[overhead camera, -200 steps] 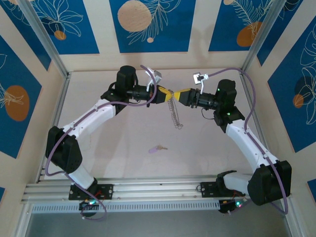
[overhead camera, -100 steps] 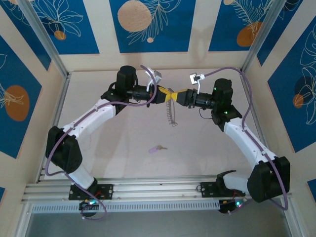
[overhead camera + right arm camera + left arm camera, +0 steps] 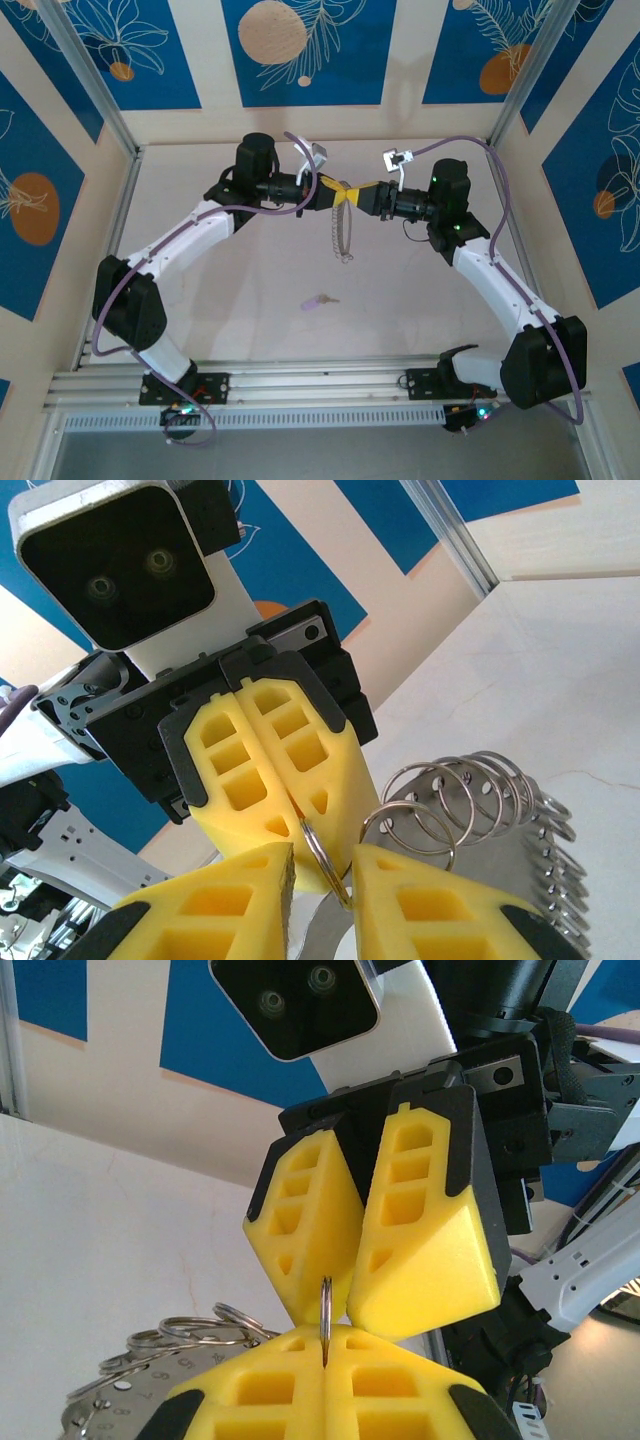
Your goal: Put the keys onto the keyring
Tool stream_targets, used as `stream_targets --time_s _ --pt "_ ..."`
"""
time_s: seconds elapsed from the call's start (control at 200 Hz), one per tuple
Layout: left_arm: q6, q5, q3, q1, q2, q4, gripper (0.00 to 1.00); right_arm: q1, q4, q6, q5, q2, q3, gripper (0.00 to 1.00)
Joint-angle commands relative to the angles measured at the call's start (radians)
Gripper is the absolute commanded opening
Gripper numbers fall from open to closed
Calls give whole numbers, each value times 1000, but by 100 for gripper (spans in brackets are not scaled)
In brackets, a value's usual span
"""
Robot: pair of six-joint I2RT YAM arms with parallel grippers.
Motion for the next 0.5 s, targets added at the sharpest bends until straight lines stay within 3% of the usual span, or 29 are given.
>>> stream_targets --time_s 0.0,0.285,0.495 --pt "9 44 39 6 9 7 0 -11 -21 -14 -3 -18 32 24" --pt "18 49 48 7 15 -11 0 -13 -22 -13 0 -20 33 20" --pt "19 52 51 7 16 -18 0 -13 -22 -16 -6 -19 37 4"
